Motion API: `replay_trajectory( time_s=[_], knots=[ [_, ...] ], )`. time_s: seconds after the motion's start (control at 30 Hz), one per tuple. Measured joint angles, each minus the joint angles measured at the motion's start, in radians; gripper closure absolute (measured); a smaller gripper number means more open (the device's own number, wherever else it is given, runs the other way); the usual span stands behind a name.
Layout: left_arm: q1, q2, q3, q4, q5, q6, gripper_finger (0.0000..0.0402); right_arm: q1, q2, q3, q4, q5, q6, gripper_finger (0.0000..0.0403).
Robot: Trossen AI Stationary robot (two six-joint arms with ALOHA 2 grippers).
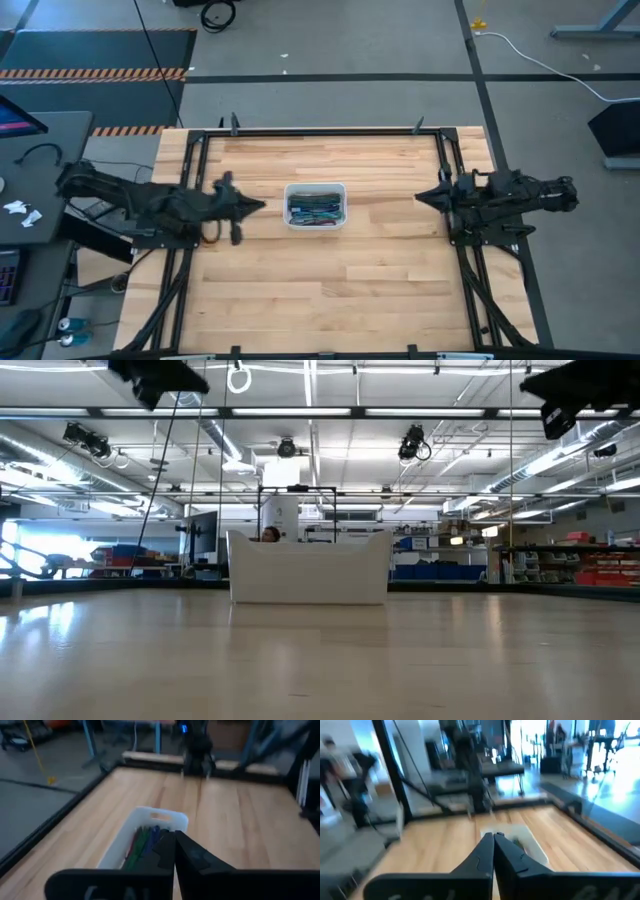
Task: Pick and place USB-C Cables
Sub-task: Return to Home Position
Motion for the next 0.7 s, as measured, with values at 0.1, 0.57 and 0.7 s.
replay_trajectory(
  time_s=[0.1, 0.57, 0.7],
  knots=[
    [0.01, -0.159, -0.158, 0.147, 0.006, 0.036, 0.0397, 0.0, -0.071, -0.002, 0.013, -0.023, 0.011, 0.0394],
    [0.121, -0.702, -0.653, 0.49, 0.157, 0.117, 0.04, 0.001, -0.074, -0.291, 0.404, -0.11, -0.022, 0.0401],
    [0.14, -0.734, -0.654, 0.486, 0.223, 0.13, 0.04, 0.001, -0.074, -0.353, 0.462, -0.11, -0.013, 0.0401]
  ],
)
